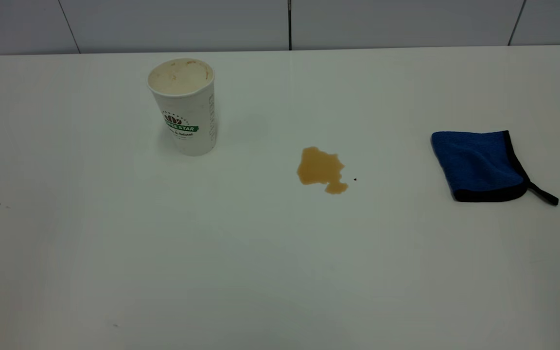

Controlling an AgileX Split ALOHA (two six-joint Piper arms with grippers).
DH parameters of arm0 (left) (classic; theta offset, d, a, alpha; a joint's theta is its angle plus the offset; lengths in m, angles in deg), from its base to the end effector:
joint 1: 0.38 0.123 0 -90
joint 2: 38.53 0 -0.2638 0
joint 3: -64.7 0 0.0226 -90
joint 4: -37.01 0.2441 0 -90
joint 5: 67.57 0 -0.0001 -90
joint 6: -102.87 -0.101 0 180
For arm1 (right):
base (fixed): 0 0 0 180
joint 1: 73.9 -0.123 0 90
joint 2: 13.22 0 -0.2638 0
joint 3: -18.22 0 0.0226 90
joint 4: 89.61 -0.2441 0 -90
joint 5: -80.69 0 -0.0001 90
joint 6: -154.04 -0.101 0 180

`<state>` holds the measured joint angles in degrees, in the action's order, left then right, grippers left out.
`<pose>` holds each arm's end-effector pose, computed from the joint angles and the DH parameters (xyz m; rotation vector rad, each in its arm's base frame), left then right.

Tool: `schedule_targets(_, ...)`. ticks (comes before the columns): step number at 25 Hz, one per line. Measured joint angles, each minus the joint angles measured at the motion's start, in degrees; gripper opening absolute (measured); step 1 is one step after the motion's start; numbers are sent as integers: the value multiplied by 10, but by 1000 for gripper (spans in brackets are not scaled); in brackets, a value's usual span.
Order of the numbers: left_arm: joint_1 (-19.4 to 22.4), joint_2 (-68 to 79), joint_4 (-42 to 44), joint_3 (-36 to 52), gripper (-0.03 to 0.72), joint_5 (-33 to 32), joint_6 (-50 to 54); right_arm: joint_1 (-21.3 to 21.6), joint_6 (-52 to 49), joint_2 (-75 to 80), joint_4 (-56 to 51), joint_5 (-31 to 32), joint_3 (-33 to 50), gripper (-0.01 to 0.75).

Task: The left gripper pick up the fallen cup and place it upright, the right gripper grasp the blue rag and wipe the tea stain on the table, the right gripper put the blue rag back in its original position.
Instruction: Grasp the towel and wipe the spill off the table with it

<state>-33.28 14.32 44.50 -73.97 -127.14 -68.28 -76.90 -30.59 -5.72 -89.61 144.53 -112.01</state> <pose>0.1157 -0.0613 0.2481 0.6080 2.5984 -0.0617 0.0180 0.0009 0.2562 0.0301 2.1146 0.0794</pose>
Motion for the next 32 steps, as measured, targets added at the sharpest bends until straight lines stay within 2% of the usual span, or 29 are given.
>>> schedule_targets(5, 0, -72, -1, 58, 564, -1, -18, 0, 0, 0, 0, 0, 0, 534)
schedule_targets(21, 4, -248, -12, 75, 564, -36, -42, 0, 0, 0, 0, 0, 0, 534)
schedule_targets(24, 47, -283, -13, 75, 564, -39, -42, 0, 0, 0, 0, 0, 0, 534)
schedule_targets(32, 247, -386, -12, 77, 564, -42, -42, 0, 0, 0, 0, 0, 0, 534)
